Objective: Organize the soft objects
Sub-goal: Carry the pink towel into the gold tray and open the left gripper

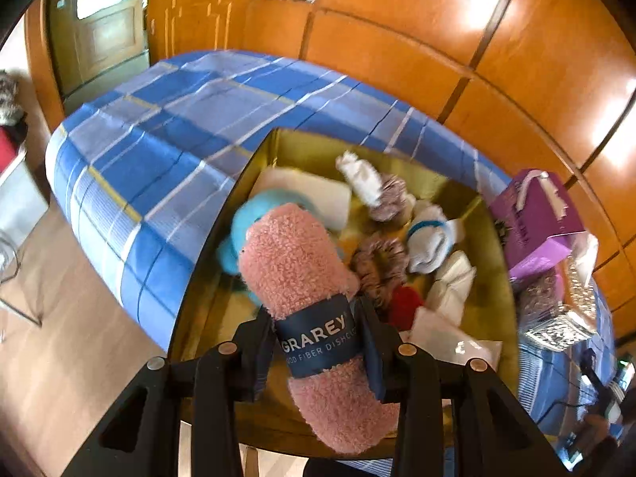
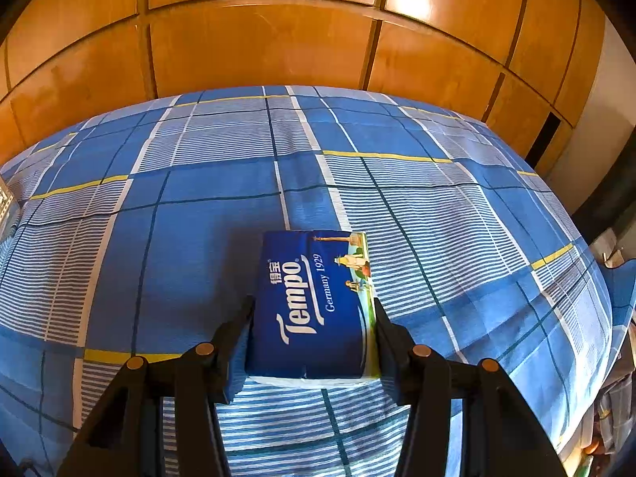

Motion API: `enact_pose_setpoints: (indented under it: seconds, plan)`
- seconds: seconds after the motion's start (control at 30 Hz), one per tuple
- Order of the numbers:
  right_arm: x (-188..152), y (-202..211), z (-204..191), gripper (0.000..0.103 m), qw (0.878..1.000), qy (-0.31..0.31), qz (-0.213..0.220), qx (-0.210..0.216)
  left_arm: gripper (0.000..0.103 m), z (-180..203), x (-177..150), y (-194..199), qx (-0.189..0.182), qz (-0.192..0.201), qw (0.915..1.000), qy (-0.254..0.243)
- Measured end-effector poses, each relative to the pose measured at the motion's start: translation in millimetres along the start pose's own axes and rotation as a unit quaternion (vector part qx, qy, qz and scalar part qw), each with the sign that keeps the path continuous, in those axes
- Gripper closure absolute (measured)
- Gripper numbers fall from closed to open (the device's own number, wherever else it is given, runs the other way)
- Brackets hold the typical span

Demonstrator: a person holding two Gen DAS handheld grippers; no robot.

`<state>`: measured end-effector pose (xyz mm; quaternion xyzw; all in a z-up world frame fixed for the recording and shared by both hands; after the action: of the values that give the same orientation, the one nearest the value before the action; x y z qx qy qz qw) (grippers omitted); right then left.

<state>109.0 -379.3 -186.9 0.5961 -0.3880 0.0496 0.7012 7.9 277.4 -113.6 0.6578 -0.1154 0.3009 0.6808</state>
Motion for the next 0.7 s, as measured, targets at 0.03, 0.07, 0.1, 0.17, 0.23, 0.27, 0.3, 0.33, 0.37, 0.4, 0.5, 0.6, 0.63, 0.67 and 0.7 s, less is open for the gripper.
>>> enact_pose_setpoints:
  seconds: [0.03, 0.07, 0.1, 0.17, 0.23, 0.27, 0.3, 0.33, 0.37, 0.4, 0.5, 0.6, 0.63, 0.67, 0.7]
  plan:
    - [0, 0, 0, 0.051, 1.000, 0.000, 0.000, -0.002, 0.063, -2, -3, -4, 0.003, -0.005, 1.0000, 0.004]
    - [0, 0, 0, 0.051, 1.000, -0.001, -0.001, -0.003, 0.063, -4, -5, -8, 0.002, -0.011, 0.9999, 0.007]
    - [0, 0, 0, 0.051, 1.000, -0.001, -0.002, -0.005, 0.062, -5, -6, -11, 0.003, -0.012, 0.9999, 0.011]
    - [0, -1, -1, 0.051, 1.000, -0.002, -0.003, -0.007, 0.050, -4, -6, -12, 0.004, -0.010, 0.9999, 0.010]
    - [0, -1, -1, 0.051, 1.000, -0.002, -0.003, -0.010, 0.044, -3, -5, -10, 0.017, -0.002, 0.9999, 0.002]
    - [0, -1, -1, 0.051, 1.000, -0.003, -0.003, -0.011, 0.043, -2, -4, -8, 0.025, 0.003, 0.9997, -0.003]
    - [0, -1, -1, 0.051, 1.000, -0.006, -0.005, -0.013, 0.043, -2, -3, -7, 0.029, 0.007, 0.9995, -0.006]
    - [0, -1, -1, 0.051, 1.000, -0.007, -0.006, -0.014, 0.043, -1, -1, -4, 0.035, 0.013, 0.9992, -0.010]
    - [1, -1, -2, 0.051, 1.000, -0.007, -0.008, -0.016, 0.043, 0, 0, -2, 0.042, 0.020, 0.9988, -0.014]
    - [1, -1, -2, 0.051, 1.000, -0.006, -0.009, -0.018, 0.043, 1, 1, 0, 0.046, 0.025, 0.9984, -0.018]
    - [3, -1, -4, 0.051, 1.000, 0.000, -0.017, -0.025, 0.040, 9, 5, 8, 0.059, 0.044, 0.9966, -0.037]
    - [8, -2, -10, 0.051, 0.999, 0.014, -0.031, -0.034, 0.040, 20, 7, 15, 0.063, 0.059, 0.9945, -0.059]
    - [11, -2, -14, 0.051, 0.999, 0.018, -0.040, -0.028, 0.039, 23, 7, 17, 0.064, 0.064, 0.9937, -0.066]
    - [14, -3, -20, 0.051, 0.998, 0.019, -0.049, -0.019, 0.039, 27, 8, 19, 0.064, 0.068, 0.9929, -0.073]
    - [18, -3, -26, 0.051, 0.998, 0.022, -0.055, -0.010, 0.039, 31, 8, 20, 0.064, 0.072, 0.9921, -0.080]
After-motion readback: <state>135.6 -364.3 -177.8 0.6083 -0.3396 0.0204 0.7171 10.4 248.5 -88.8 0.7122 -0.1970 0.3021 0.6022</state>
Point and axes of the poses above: each gripper's, at about its wrist camera, not at the fingertips, and y roughly against the way its jaws point, z to its right, x to its top, the point moved 7 cm from there along -y, roughly the way its jaws point, and after that the axes turned 11 degrees about -y, right-handed, at the moved point
